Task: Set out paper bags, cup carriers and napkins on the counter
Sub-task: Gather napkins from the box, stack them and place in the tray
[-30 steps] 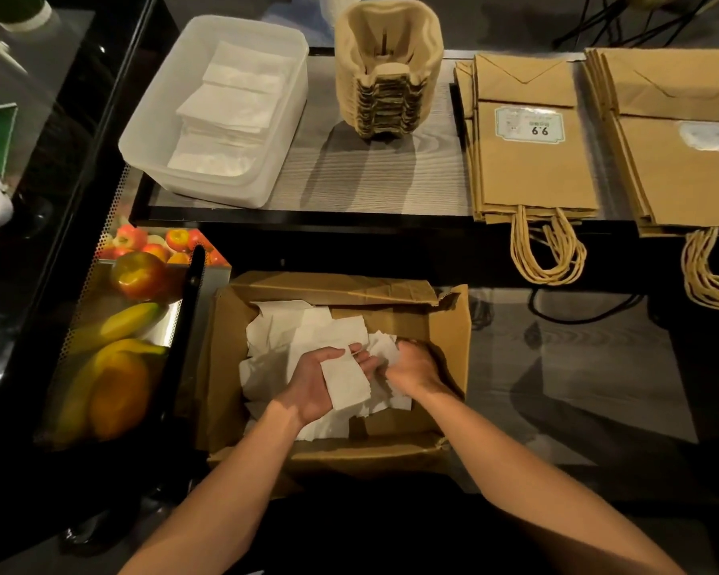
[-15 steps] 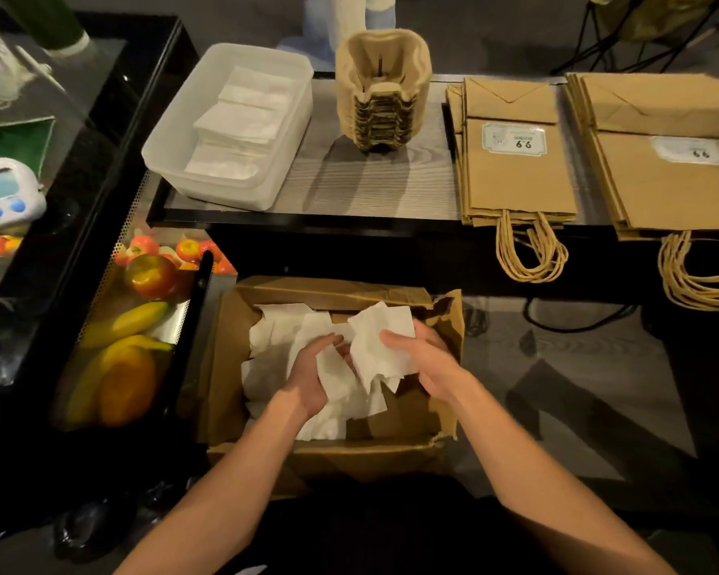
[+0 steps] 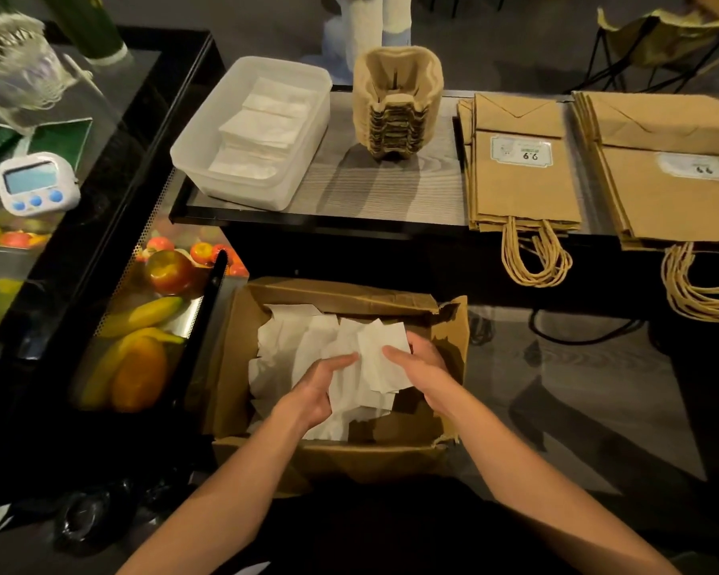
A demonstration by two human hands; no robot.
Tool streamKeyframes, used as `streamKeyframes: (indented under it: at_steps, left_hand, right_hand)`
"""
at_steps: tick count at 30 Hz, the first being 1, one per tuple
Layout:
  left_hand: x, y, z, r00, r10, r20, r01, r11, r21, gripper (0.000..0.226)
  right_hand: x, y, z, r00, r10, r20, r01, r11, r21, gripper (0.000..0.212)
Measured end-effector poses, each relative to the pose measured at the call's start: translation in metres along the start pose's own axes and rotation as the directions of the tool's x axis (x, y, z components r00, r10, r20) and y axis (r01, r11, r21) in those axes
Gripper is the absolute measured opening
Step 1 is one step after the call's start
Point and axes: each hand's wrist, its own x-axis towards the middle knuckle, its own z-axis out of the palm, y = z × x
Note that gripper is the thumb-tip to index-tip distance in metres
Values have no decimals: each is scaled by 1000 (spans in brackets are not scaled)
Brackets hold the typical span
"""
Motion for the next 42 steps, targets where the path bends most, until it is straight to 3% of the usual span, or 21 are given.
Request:
streamKeyframes:
  at_steps: [4, 9, 15, 20, 22, 25, 29, 31, 34, 38, 42]
  left_hand:
    - [11, -1, -1, 996, -5, -88, 4, 1000, -15, 42]
    - [20, 1, -3, 998, 0, -56, -3, 999, -48, 49]
    - [39, -3, -7, 982, 35, -186, -41, 999, -29, 120]
    - [36, -1, -9, 984, 2, -181, -17, 996, -83, 99]
    - [39, -3, -13, 985, 9, -174, -25, 995, -93, 109]
    - [41, -4, -14, 981, 26, -190, -40, 997, -72, 119]
    - [35, -6, -13, 988, 57, -143, -61, 998, -26, 118]
    - [31, -5, -12, 988, 62, -140, -64, 998, -9, 114]
    - [24, -1, -9, 992, 58, -114, -60, 998, -11, 94]
    - [49, -13, -31, 984, 29, -176, -43, 996, -77, 120]
    - [31, -3, -19, 988, 14, -156, -22, 999, -50, 102]
  right_hand:
    - [4, 1, 3, 999, -32, -44, 29, 997, -75, 29]
    - [8, 4, 5, 995, -9, -101, 7, 1000, -19, 17]
    - [14, 7, 8, 966, 156, -204, -86, 946, 314, 20]
    - [14, 5, 7, 952, 258, -167, -128, 828, 546, 24]
    - [13, 1, 7, 963, 253, -92, -156, 803, 574, 36]
    - [12, -2, 10, 982, 189, -14, -153, 834, 531, 26]
    - [10, -1, 25, 986, 145, -88, -136, 986, 101, 27]
    - [11, 1, 31, 991, 89, -100, -87, 996, 23, 31]
    - [12, 2, 32, 988, 21, -154, -18, 1000, 22, 21]
    - [13, 2, 23, 972, 51, -230, -33, 996, 82, 13]
    - [11, 3, 14, 974, 123, -193, -76, 969, 233, 13]
